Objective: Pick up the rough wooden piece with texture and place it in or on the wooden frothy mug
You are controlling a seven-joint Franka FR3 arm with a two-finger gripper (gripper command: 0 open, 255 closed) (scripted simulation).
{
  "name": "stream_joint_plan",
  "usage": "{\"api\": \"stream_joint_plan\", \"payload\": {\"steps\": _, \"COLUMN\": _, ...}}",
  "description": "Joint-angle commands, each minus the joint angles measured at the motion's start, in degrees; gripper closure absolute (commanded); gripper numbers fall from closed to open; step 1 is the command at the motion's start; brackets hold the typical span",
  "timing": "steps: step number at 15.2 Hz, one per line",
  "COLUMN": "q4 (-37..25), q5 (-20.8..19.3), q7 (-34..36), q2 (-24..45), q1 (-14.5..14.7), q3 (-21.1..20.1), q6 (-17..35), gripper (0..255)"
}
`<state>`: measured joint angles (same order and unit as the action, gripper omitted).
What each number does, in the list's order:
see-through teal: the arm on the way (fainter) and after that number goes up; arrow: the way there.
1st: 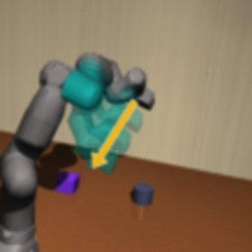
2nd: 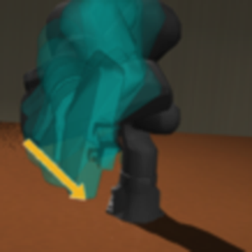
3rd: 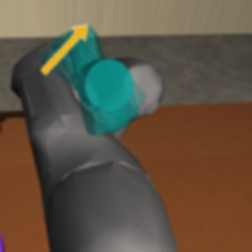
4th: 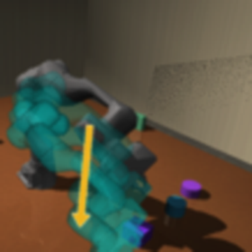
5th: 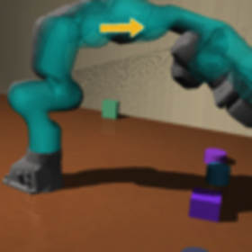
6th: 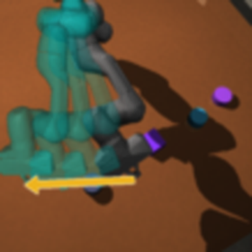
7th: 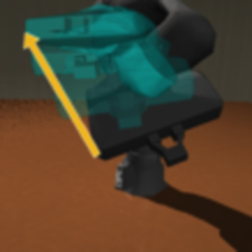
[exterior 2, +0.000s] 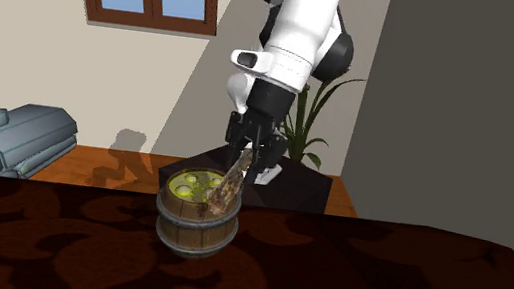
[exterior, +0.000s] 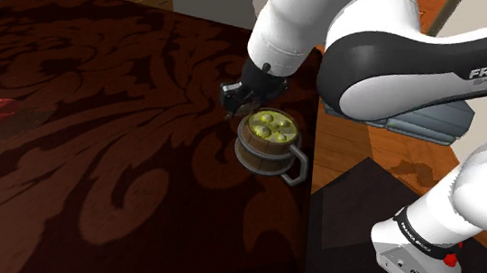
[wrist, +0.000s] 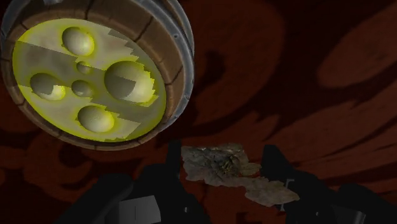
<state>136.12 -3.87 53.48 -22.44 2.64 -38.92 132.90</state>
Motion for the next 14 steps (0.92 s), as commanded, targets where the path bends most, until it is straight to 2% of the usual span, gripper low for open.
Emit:
{"api": "stream_joint_plan", "payload": {"steps": 1, "q4": 4.3, "q5": 2.8, "q7": -3.4, "q2": -4.4, "q1": 2.0, "q3": 3.2, "q6": 0.4, "gripper": 255}}
{"api": "stream_joint_plan", "payload": {"steps": 8, "q4": 17.0, "q5": 7.0, "q7": -13.8, "q2": -19.3, "q1": 7.3, "q3": 14.2, "q6": -1.3, "gripper": 255}}
{"api": "stream_joint_plan", "payload": {"steps": 14, "q4": 20.5, "q5": 7.0, "q7": -12.6, "q2": -17.4, "q1": 7.1, "q3": 12.7, "q6": 4.0, "gripper": 255}}
